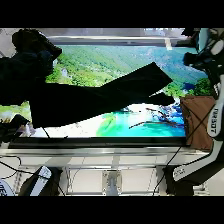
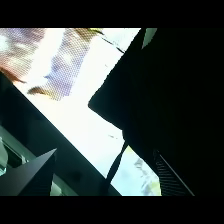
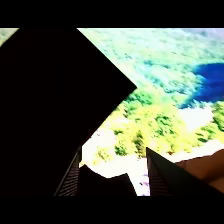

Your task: Fold the clothes and pants, and hang the long-sleeved shirts on hangers.

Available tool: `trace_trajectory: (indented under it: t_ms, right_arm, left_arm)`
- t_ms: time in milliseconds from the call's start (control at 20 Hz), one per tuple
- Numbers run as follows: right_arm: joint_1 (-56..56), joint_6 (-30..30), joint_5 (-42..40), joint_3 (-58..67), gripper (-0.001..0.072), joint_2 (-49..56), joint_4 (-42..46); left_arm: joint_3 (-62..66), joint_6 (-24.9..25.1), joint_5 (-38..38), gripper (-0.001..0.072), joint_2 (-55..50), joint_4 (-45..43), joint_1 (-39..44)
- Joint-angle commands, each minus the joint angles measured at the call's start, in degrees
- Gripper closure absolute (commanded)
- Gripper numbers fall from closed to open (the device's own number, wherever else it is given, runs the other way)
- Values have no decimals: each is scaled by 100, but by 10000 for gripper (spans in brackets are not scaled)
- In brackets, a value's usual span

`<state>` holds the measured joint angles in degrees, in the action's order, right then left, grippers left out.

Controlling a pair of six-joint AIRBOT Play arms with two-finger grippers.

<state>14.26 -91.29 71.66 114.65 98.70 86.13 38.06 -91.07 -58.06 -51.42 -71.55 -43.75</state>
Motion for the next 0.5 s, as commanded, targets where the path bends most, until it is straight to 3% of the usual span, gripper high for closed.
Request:
trace_trajectory:
  t_ms: [0,100,200,450]
  right_arm:
    - [400,634,1268,-144,265,-872,-46]
    - [468,706,1545,-149,265,-1318,-42]
    - [466,704,1746,-149,265,-1676,-59]
    - [468,706,2450,-153,265,-2468,-55]
  left_arm:
    - [-7,-509,396,13,-7,-267,-42]
    - [-127,-535,828,18,-31,-540,-55]
    - [-372,-197,1172,27,-278,-328,-63]
    - [-492,1880,1751,48,-1497,1290,-63]
